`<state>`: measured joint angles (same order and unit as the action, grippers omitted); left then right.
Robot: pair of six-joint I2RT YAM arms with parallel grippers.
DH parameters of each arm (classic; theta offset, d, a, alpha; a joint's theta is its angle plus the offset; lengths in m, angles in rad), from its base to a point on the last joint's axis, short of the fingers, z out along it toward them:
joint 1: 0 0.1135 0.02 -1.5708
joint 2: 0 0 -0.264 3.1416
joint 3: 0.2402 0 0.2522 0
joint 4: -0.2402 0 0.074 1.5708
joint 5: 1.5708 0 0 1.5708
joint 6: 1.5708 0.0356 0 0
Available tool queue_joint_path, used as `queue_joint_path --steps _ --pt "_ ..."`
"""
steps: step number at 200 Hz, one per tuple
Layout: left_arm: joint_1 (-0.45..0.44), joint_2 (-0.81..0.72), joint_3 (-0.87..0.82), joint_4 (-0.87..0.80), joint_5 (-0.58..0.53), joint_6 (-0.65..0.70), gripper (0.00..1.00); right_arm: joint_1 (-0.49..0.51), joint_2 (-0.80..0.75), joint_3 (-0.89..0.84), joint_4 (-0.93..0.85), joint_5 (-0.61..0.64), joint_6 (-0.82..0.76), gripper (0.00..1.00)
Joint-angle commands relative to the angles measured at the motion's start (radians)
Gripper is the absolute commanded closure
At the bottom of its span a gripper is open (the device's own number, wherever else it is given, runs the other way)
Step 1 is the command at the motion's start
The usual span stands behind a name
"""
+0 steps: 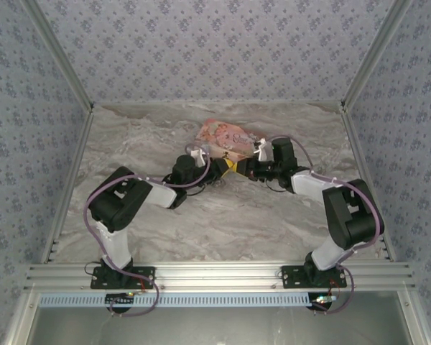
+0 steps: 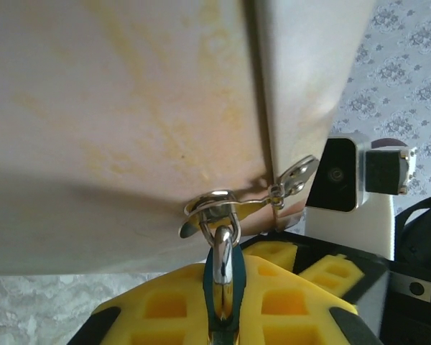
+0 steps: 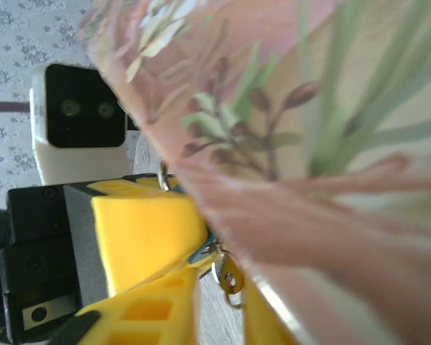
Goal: Unlock a padlock with a key
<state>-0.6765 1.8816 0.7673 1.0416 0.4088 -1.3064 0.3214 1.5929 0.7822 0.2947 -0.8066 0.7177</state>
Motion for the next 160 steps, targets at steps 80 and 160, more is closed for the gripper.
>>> queue_joint_path --steps 80,160 --pt "-0.014 -0.053 -0.025 -0.102 0.078 -0.053 1.00 0.068 -0.378 -0.064 -0.382 0.344 -0.394 0.62" --pt "-0.003 -0.117 0.042 -0.330 0.134 -0.163 1.00 0.453 -0.582 -0.200 -0.240 0.971 -0.903 0.59"
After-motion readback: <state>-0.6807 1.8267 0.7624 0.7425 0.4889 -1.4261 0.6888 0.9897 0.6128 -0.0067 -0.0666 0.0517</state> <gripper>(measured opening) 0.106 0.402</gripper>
